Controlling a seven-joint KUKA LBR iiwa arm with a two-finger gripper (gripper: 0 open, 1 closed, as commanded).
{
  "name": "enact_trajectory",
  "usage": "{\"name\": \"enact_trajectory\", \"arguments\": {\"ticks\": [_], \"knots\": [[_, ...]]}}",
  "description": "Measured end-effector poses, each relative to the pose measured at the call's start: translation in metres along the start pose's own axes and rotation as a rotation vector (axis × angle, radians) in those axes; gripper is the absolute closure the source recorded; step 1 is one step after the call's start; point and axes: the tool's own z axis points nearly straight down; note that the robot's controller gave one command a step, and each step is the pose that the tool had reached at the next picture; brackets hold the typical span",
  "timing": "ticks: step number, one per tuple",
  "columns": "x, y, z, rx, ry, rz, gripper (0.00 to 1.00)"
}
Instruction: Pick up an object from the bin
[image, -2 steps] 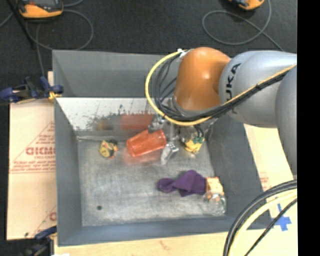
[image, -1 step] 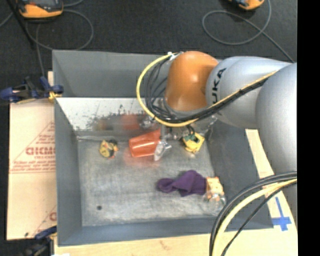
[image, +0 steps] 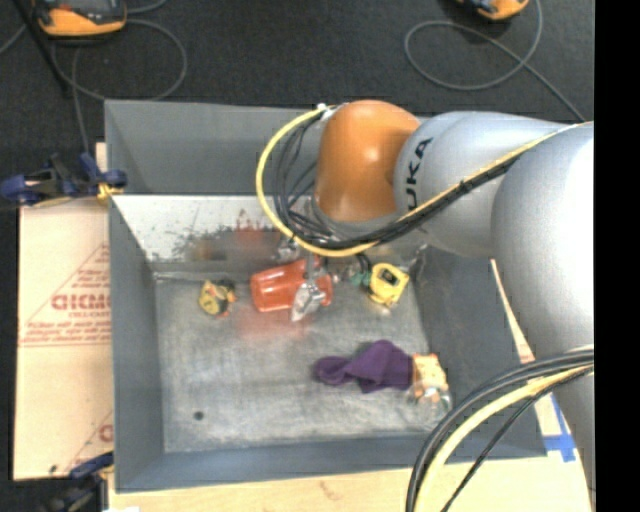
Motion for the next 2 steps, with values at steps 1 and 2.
{"name": "enact_trajectory", "arguments": {"ticks": [1, 2], "knots": [[-0.001, 0.001, -0.001, 0.0, 0.0, 0.001, 1.0], [0.004, -0.002, -0.035, 0.001, 0.004, -0.036, 1.0]]}}
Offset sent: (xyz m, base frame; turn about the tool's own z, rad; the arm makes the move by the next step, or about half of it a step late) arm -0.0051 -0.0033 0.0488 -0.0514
